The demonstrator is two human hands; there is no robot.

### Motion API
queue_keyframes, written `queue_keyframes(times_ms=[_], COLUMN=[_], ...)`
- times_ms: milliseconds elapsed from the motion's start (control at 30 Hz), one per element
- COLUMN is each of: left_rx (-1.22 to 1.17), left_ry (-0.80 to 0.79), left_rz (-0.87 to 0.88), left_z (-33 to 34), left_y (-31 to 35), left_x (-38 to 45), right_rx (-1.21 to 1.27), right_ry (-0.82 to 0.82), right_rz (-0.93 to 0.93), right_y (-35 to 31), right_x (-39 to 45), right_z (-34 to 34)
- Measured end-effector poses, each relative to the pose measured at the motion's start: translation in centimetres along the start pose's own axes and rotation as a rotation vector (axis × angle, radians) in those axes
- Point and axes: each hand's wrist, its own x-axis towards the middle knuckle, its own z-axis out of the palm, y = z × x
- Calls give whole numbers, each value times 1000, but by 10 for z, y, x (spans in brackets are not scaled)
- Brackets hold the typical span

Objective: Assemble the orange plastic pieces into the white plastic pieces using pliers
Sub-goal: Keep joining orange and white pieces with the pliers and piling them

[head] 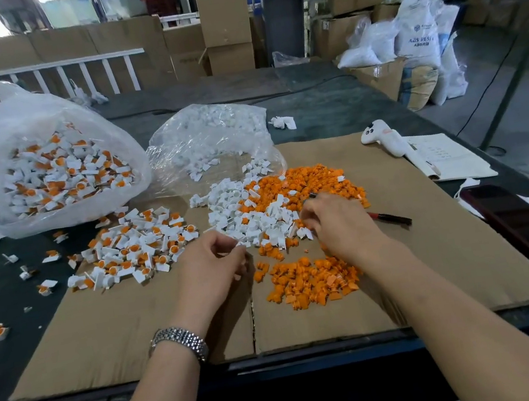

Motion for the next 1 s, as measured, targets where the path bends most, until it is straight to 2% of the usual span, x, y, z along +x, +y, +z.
queue_keyframes(times_ms=[133,233,333,400,467,567,667,900,1000], left_rx=[-224,-442,-720,-880,-979,-1004,-1013,-1055,-1083], left_ry=[-60,-125,-195,-235,-272,-331,-364,-359,-346], left_rz=[-66,-161,-242,-273,-284,-256,-240,-236,-248], left_z=[-4,-8,-11,-13,-13,-12,-14,-18,-18], left_y=[0,0,-1,0,0,2,3,5,5], left_x=[-3,-3,-4,-5,-7,-10,-12,-15,-14], right_rx=[-171,-180,-2,213,465,814,996,1071,1055], right_ry=[-41,3,101,135,103,28,-17,-105,-96], right_rz=[-32,-45,-21,2,9,-24,-79,-82,-82], right_y=[2,3,2,-2,-11,-27,-39,-45,-44], right_x=[5,7,2,-1,-4,-13,-20,-24,-26], right_z=[5,9,7,0,-9,-21,-25,-21,-23])
